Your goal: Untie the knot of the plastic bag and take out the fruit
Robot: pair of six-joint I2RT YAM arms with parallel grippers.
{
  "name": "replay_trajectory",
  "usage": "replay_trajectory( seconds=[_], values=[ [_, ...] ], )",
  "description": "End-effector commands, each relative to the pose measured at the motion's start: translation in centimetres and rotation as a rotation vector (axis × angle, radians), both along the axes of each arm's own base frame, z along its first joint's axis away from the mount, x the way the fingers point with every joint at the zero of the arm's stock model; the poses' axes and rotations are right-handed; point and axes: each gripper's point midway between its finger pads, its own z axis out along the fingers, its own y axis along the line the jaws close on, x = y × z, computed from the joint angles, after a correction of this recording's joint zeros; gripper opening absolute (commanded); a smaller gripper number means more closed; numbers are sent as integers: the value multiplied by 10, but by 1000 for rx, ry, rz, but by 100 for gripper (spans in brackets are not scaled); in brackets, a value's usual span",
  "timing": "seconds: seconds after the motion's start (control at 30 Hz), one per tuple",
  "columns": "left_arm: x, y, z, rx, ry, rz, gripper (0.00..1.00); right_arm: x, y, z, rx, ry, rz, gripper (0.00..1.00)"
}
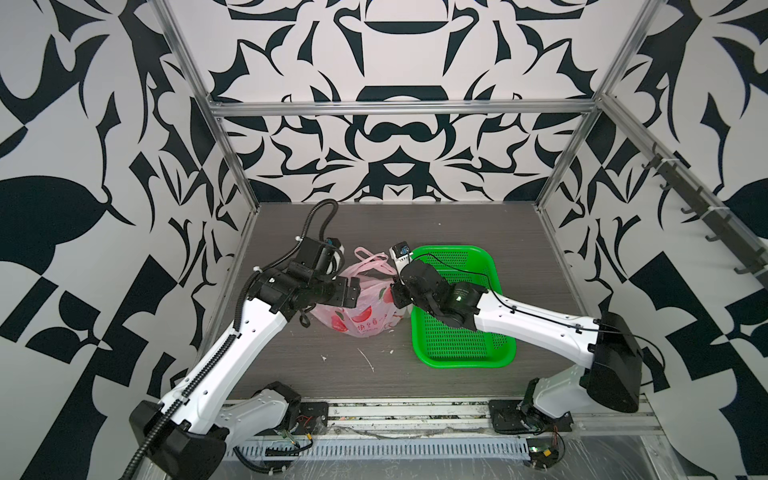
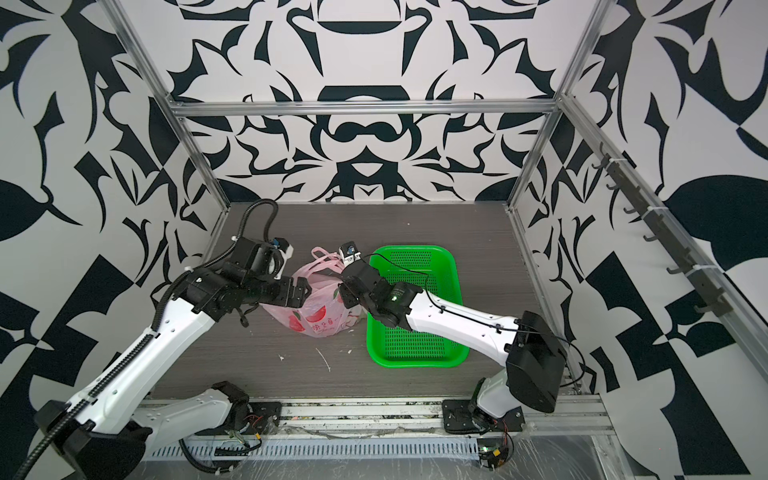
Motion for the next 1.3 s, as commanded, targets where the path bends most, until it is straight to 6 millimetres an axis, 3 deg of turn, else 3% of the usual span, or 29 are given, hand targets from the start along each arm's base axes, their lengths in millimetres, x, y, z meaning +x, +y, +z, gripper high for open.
replay_trajectory(
  seconds=[0.0, 0.2, 0.47, 0.67, 0.8, 0.83, 0.87, 1.13, 1.27],
  values=[
    [0, -1, -4, 120, -2, -85, 100, 7, 10, 30, 81, -47, 2, 0],
    [38, -1, -12, 286, -62, -113, 100, 3, 13, 30, 98, -40, 29, 0],
    [72, -14, -13, 393, -133, -215, 86, 1, 13, 29, 94, -40, 41, 0],
    [84, -10, -7, 459, -184, -236, 57, 2, 13, 28, 97, -43, 37, 0],
    [88, -3, 0, 443, -204, -193, 12, 3, 16, 25, 101, -40, 39, 0],
    [88, -1, 1, 440, -206, -181, 3, 4, 17, 25, 103, -41, 40, 0],
    [91, -1, 5, 427, -228, -159, 0, 4, 17, 25, 101, -40, 39, 0],
    [99, 32, 28, 298, -311, 91, 0, 13, 29, 27, 97, -59, 47, 1],
    [100, 62, 46, 218, -353, 260, 0, 20, 37, 39, 117, -85, 44, 19]
  ],
)
